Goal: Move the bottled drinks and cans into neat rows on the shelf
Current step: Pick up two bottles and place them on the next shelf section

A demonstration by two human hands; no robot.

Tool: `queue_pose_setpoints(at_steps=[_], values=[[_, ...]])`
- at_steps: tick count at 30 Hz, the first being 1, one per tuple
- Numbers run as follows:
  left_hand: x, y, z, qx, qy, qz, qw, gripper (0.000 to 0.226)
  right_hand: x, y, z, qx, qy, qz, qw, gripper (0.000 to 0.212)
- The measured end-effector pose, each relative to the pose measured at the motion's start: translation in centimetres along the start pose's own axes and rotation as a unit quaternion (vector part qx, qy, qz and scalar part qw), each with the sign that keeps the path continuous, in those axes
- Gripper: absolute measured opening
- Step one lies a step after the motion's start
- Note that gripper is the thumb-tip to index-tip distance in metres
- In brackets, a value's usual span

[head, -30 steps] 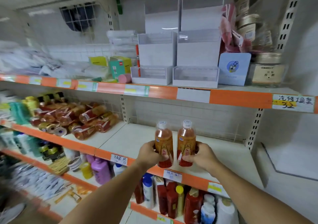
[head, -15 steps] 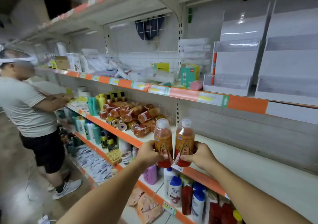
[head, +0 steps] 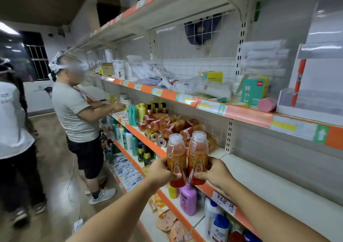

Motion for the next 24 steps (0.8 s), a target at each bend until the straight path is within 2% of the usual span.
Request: queue_pose_setpoints(at_steps=[5,9,15,21,24], values=[[-0.8,3.0,-1.1,-0.039,0.007,-0.003,0.999,0.034,-0.2,4.3,0.7,0.022,0.007,-0.028,0.999,0.048],[-1.8,5.4,-1.6,-0.057,0.009,-0.018,0.998,0.035,-0.4,7.3,0.6,0.033,0.018,-0.038,0.999,0.056],[-3.0,7.9,-2.4,-0.076,0.03,-0.014,0.997,0.032,-0.6,11.0,0.1,0.038,0.016,-0.065,0.997,0.048],[-3.4,10.3,-3.1,-0.072,0.02,-0.018,0.997,0.037,-1.1,14.2,0.3,0.04,0.007,-0.057,0.998,0.057],[-3.1,11.8,-3.7,-0.074,0.023,-0.017,0.997,0.037,-1.3,15.8,0.8,0.036,0.008,-0.059,0.998,0.046]])
Point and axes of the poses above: each hand's wrist, its own y-axis towards the middle knuckle, its own z-axis out of the palm, x = y × z, the point moved 3 cm from there along y, towards the middle knuckle, and after that the axes turned 8 degrees about -z, right-handed, at the moved point
